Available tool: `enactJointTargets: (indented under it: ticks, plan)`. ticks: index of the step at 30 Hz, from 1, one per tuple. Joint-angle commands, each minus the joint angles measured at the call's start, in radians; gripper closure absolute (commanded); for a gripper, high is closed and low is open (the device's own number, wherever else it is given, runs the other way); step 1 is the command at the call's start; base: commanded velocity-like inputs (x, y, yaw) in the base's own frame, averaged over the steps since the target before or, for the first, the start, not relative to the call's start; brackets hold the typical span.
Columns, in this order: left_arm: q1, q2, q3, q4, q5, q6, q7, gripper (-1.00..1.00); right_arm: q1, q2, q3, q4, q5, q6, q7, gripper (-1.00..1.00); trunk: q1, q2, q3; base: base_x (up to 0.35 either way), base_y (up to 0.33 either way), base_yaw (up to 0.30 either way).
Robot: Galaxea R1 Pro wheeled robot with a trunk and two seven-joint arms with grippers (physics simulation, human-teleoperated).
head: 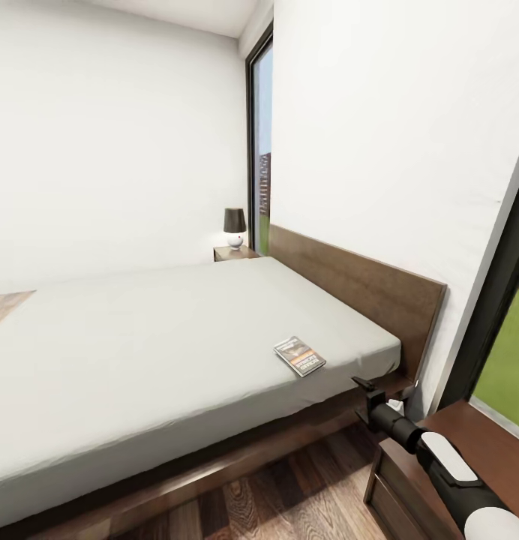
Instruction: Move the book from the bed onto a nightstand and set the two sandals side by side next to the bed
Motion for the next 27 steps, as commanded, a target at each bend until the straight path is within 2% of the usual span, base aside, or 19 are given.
enactJointTargets:
  ticks: [1, 27]
  plan:
    - [0.000, 0.000, -0.008, 0.000, 0.007, -0.002, -0.002, -1.00, -0.001, 0.000, -0.001, 0.001, -0.003, 0.004, 0.001, -1.00, 0.000, 0.000, -0.001, 0.000, 0.000, 0.000]
    - [0.000, -0.007, -0.010, 0.000, 0.008, -0.001, 0.006, -1.00, -0.001, -0.001, -0.002, 0.001, -0.003, 0.003, -0.006, -1.00, 0.000, 0.000, -0.001, 0.000, 0.000, 0.000]
